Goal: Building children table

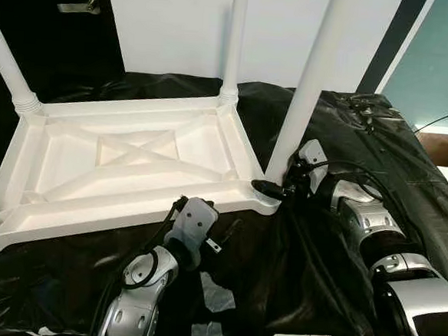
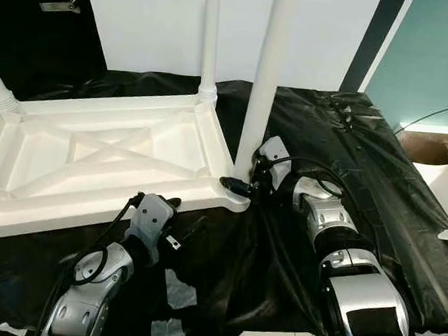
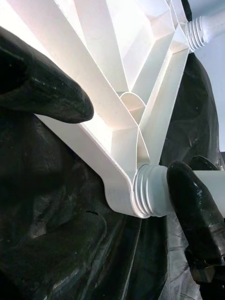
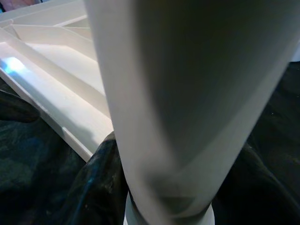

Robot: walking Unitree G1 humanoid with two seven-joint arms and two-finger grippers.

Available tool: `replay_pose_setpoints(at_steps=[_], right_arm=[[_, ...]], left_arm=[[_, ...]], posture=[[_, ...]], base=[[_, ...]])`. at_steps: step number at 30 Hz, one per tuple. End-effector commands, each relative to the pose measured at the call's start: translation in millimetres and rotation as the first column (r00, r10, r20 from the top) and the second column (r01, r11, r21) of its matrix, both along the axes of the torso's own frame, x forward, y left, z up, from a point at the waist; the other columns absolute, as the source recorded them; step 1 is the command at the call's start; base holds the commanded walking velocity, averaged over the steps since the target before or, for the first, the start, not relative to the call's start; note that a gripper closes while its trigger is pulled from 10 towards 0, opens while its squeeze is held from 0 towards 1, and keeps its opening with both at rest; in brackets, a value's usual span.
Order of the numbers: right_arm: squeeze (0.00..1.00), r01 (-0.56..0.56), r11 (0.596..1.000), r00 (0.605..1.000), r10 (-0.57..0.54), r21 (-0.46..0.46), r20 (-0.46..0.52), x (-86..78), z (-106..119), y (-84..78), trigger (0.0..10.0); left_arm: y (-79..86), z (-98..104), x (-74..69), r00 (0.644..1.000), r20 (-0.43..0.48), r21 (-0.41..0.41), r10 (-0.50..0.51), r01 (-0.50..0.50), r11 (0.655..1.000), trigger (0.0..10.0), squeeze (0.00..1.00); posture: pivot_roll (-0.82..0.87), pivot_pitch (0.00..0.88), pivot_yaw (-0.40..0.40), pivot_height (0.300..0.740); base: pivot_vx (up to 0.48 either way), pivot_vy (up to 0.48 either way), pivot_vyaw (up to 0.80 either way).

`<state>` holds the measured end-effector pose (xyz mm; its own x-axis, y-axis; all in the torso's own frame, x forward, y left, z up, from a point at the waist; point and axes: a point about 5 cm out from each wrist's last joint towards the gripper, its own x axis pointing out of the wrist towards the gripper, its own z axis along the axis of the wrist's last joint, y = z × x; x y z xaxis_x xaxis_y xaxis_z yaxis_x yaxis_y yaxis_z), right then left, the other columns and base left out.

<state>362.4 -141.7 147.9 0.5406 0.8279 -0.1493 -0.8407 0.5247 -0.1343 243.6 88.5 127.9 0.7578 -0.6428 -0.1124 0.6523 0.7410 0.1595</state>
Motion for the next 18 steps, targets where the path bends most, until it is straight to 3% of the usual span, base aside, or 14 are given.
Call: replay_pose_setpoints(at_steps=[1, 6, 8, 9, 12, 13, 14, 18], right_arm=[[0.0, -0.027, 0.999, 0.999, 0.026, -0.02, -0.037, -1.5, -6.7, 2.6, 0.0], [0.0, 0.029, 0.999, 0.997, -0.028, 0.014, -0.072, -0.9, -10.6, 2.2, 0.0], [0.0, 0.137, 0.991, 0.988, -0.137, -0.005, -0.072, -0.1, -17.7, 1.5, 0.0], [0.0, 0.137, 0.991, 0.988, -0.137, -0.005, -0.072, -0.1, -17.7, 1.5, 0.0], [0.0, 0.295, 0.955, 0.953, -0.295, -0.002, -0.065, -0.2, -25.9, 2.5, 0.0], [0.0, 0.295, 0.955, 0.953, -0.295, -0.002, -0.065, -0.2, -25.9, 2.5, 0.0], [0.0, 0.373, 0.928, 0.926, -0.371, 0.011, -0.075, -0.3, -28.5, 3.2, 0.0], [0.0, 0.424, 0.905, 0.904, -0.422, 0.018, -0.073, -0.6, -29.6, 3.6, 0.0]], left_arm=[[2.7, 1.5, 4.0, 0.995, 0.022, 0.007, 0.093, -0.094, 0.996, 10.0, 0.0], [2.5, 1.3, 3.2, 0.995, 0.02, 0.007, 0.094, -0.094, 0.996, 10.0, 0.0], [2.5, 1.0, 2.8, 0.995, 0.017, 0.006, 0.095, -0.095, 0.995, 10.0, 0.0], [2.5, 1.0, 2.8, 0.995, 0.017, 0.006, 0.095, -0.095, 0.995, 10.0, 0.0], [1.9, 0.8, 2.8, 0.996, 0.013, 0.004, 0.093, -0.094, 0.996, 10.0, 0.0], [1.9, 0.8, 2.8, 0.996, 0.013, 0.004, 0.093, -0.094, 0.996, 10.0, 0.0], [1.3, 0.9, 2.4, 0.996, 0.011, 0.002, 0.091, -0.091, 0.996, 10.0, 0.0], [0.9, 0.9, 1.8, 0.996, 0.01, 0.001, 0.089, -0.089, 0.996, 10.0, 0.0]], posture=[[0.17, 0.0, -0.048, 0.74], [0.17, 0.0, -0.048, 0.74], [0.16, 0.0, -0.048, 0.74], [0.16, 0.0, -0.048, 0.74], [0.16, 0.003, -0.047, 0.74], [0.16, 0.003, -0.047, 0.74], [0.15, 0.009, -0.046, 0.74], [0.15, 0.015, -0.047, 0.74]], base=[[0.0, 0.0, 0.0], [0.0, 0.0, 0.0], [0.0, 0.0, 0.0], [0.0, 0.0, 0.0], [0.0, 0.0, 0.0], [0.0, 0.0, 0.0], [0.0, 0.0, 0.0], [0.0, 0.0, 0.0]])
